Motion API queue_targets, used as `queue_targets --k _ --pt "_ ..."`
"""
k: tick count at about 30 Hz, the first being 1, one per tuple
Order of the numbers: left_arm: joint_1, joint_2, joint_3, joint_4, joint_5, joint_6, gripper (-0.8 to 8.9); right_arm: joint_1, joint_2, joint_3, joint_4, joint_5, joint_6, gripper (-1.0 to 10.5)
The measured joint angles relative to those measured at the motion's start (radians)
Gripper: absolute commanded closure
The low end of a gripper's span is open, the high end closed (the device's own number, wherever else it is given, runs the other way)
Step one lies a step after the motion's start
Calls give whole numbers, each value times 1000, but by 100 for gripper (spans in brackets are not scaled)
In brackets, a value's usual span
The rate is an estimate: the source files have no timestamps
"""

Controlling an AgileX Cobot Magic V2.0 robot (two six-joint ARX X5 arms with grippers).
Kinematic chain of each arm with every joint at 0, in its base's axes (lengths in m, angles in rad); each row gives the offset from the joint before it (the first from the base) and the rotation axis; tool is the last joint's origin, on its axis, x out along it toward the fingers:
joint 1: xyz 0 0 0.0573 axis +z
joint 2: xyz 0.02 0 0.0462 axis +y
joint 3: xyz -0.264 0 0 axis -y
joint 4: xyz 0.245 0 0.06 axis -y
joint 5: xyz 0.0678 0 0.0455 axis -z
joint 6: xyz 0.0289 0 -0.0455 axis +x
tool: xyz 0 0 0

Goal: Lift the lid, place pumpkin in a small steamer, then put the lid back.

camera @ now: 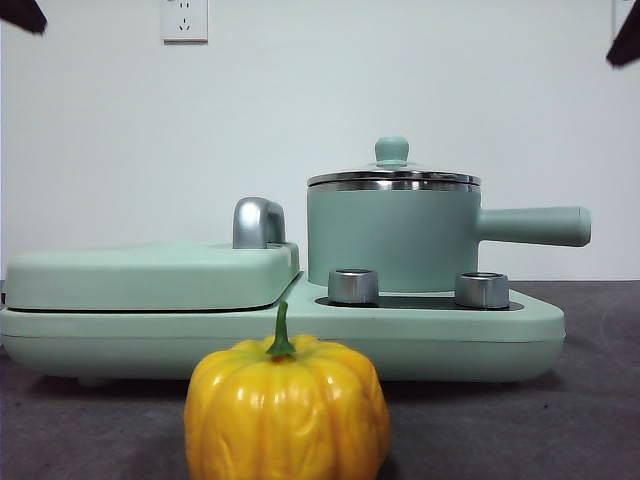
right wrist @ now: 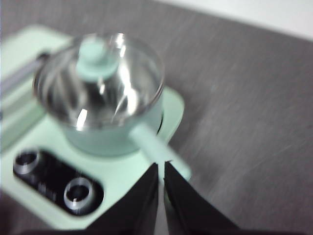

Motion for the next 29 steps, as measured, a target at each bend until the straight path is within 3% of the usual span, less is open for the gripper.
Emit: queue_targets --k 4,7,9,16,29 --pt "-38 25 2 -47 0 139 782 31 4 0 -37 0 -92 905" --pt "-55 31 2 -43 0 191 586 46 3 0 -39 0 -146 739" --pt "-63 31 2 -39 0 204 511 51 3 0 -40 -1 -159 670" --pt "-111 33 2 10 0 221 509 63 3 0 -40 2 -170 670" --pt "-322 227 6 328 0 220 510 64 3 0 -2 3 -171 670"
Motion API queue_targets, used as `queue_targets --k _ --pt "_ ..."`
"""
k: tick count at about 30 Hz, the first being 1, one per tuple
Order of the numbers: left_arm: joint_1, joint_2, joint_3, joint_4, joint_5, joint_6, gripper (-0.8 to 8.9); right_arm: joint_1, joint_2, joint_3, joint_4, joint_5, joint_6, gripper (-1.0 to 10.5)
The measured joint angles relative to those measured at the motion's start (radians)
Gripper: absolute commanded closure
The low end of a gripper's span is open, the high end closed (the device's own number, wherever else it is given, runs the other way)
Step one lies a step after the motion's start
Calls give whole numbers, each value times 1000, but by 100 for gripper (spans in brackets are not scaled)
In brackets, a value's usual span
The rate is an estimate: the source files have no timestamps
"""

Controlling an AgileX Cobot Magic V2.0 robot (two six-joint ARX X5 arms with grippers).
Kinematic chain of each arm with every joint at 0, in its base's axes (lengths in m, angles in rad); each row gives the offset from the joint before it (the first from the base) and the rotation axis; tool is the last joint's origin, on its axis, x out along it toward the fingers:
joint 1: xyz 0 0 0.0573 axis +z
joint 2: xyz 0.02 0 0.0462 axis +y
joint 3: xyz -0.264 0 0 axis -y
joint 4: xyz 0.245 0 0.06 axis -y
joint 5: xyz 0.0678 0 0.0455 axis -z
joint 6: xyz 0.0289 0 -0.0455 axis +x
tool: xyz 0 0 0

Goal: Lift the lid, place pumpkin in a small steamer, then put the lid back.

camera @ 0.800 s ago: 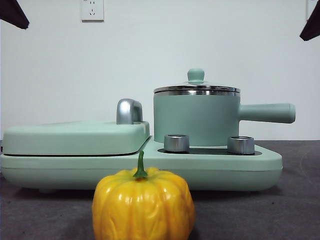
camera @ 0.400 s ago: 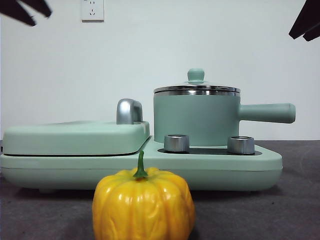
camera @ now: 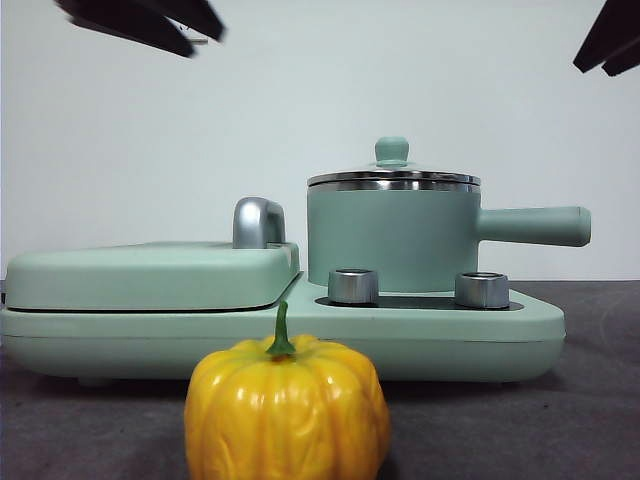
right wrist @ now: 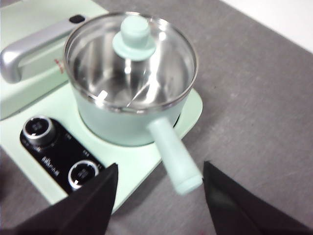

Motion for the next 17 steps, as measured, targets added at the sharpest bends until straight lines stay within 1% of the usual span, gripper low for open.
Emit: queue_targets --k 3,8,13,17 --pt "-42 63 0 99 0 -1 510 0 0 0 32 -1 7 670" --pt "-104 151 0 255 0 -20 510 0 0 0 58 -4 63 670" --pt "-143 238 0 424 -2 -106 510 0 0 0 58 -4 97 670" --pt "-173 311 18 518 -34 -165 510 0 0 0 58 -4 107 670"
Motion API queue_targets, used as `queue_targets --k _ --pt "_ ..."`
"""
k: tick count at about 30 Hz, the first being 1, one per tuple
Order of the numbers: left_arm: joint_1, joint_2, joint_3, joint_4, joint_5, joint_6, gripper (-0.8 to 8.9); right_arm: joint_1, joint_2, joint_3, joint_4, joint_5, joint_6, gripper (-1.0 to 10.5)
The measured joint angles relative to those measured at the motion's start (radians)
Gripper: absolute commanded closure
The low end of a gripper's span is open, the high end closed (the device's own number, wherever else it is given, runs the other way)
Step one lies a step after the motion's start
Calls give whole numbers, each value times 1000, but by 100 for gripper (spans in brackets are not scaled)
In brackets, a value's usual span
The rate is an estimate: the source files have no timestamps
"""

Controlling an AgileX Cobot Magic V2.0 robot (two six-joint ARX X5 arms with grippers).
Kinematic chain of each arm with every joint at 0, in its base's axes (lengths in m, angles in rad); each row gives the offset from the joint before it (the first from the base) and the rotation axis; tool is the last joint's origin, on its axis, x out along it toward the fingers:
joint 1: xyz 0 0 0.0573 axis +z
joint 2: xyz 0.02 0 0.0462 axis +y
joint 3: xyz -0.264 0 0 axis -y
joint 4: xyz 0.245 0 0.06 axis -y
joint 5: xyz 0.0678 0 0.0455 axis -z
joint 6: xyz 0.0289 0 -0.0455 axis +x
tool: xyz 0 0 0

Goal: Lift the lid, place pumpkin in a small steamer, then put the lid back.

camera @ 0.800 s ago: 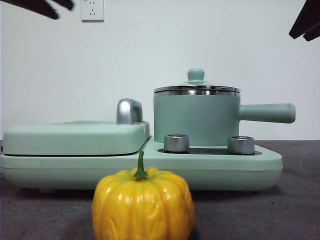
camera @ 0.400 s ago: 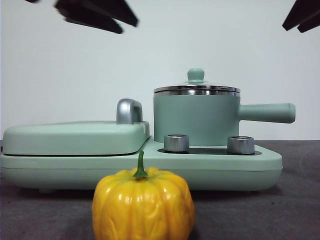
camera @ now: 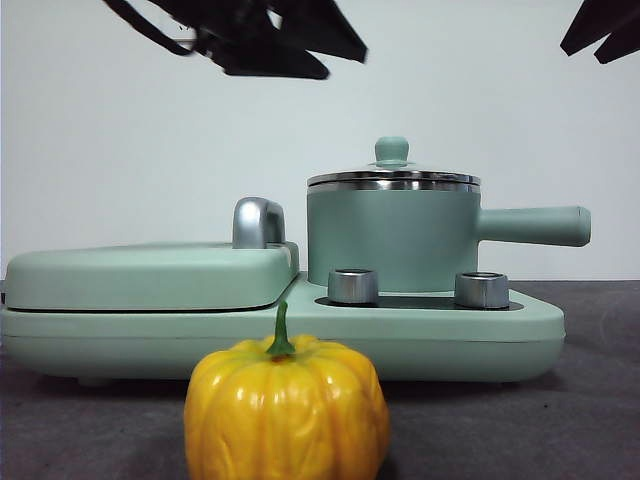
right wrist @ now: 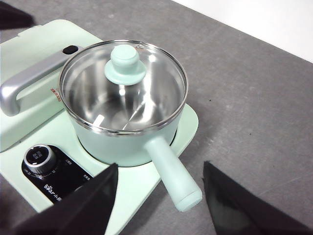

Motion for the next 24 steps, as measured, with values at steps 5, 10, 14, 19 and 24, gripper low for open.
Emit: queue_targets --k 5,10,14,19,24 --pt "-22 88 57 24 -23 -23 510 0 0 0 -2 0 0 670" --pt "-24 193 156 21 -24 -26 510 0 0 0 -2 0 1 670" --pt "-24 257 216 19 -24 -26 510 0 0 0 -2 0 1 670" --pt "-24 307 241 16 -24 -26 510 0 0 0 -2 0 1 670" --pt "-24 327 241 -22 -25 -26 510 0 0 0 -2 0 1 670"
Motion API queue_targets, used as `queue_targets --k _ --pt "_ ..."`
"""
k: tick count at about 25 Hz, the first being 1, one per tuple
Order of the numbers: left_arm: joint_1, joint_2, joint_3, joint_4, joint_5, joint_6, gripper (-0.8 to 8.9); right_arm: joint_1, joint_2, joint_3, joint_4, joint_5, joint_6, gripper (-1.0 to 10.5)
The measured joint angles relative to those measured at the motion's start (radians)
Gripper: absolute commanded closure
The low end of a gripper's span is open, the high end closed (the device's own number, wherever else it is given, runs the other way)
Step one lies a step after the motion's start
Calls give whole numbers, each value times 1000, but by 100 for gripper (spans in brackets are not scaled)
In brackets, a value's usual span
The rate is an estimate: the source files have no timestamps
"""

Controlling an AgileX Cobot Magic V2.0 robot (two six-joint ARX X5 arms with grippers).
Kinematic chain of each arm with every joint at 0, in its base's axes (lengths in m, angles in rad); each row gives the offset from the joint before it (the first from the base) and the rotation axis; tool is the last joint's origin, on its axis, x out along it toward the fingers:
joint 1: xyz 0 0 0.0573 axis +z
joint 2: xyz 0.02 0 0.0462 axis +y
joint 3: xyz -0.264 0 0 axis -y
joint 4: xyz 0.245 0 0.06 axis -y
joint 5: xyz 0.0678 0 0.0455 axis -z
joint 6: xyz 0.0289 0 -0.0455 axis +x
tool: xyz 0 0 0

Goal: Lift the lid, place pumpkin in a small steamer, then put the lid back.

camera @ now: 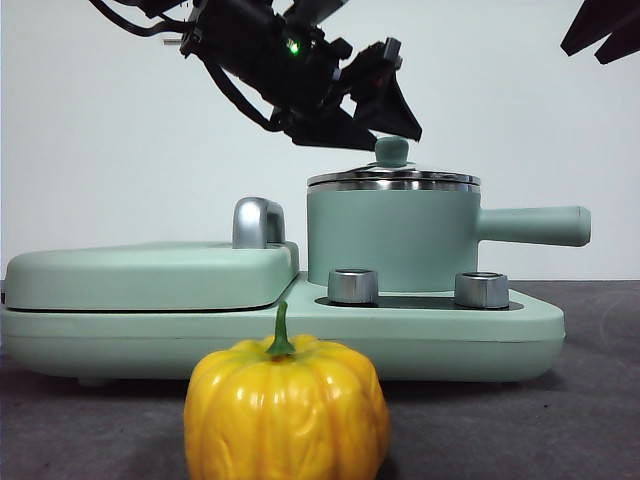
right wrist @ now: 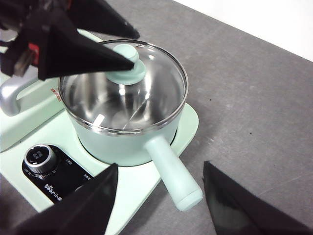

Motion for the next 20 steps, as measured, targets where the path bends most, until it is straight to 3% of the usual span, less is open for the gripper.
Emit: queue_targets --k 6,10,14,20 --pt "0 5 0 -26 0 0 519 0 0 0 0 0 0 670" --pt "0 14 0 -42 0 5 579 0 0 0 0 0 0 670" --pt "-2 16 2 -34 0 13 801 0 0 0 0 0 0 670" --pt "-2 16 2 -34 -3 59 804 0 0 0 0 0 0 670"
